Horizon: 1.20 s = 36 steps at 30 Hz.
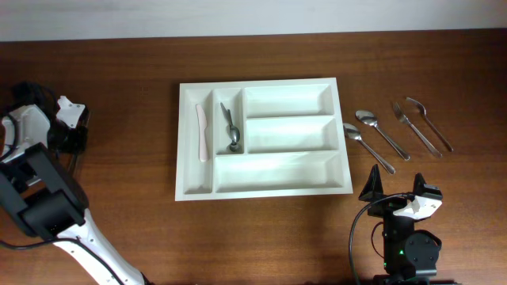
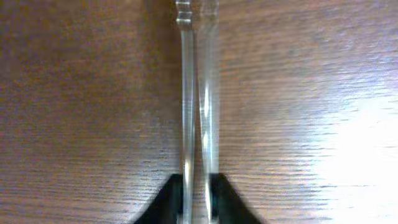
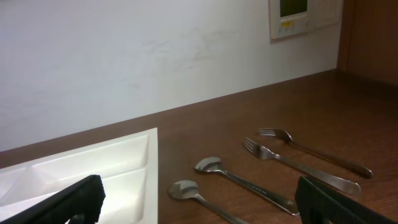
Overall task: Pack container
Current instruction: 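Move the left gripper to the metal tongs and grasp them, then carry the tongs across and lay them in the bottom long compartment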
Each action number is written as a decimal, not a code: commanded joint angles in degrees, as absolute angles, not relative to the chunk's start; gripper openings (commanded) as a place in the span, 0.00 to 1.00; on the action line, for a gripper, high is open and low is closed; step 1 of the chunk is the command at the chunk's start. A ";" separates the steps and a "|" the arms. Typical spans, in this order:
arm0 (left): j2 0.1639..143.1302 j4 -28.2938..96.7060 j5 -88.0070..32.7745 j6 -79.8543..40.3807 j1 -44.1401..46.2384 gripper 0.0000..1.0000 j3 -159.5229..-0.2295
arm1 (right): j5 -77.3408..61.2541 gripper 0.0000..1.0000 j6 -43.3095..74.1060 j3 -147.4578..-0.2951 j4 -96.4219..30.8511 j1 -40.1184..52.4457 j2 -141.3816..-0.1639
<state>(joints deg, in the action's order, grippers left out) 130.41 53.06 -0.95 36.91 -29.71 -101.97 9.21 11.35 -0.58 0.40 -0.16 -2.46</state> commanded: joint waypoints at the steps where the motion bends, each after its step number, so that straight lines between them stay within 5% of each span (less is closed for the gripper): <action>1: 130.89 53.74 -2.66 35.09 -26.74 0.08 -107.15 | 10.15 0.99 10.79 -0.32 0.60 -0.05 -2.02; 3: 130.65 54.57 -2.66 32.47 -24.95 0.02 -109.89 | 10.15 0.99 10.79 -0.32 0.60 -0.05 -2.02; 13: 130.23 64.62 -3.97 32.12 -13.23 0.02 -121.62 | 10.15 0.99 10.79 -0.32 0.60 -0.05 -2.02; 36: 130.06 83.07 -14.37 28.49 28.75 0.02 -133.21 | 10.15 0.99 10.79 -0.32 0.60 -0.05 -2.02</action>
<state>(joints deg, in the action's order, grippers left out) 130.43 81.49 -10.79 30.06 24.73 -131.92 9.21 11.38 -0.58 0.40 -0.16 -2.46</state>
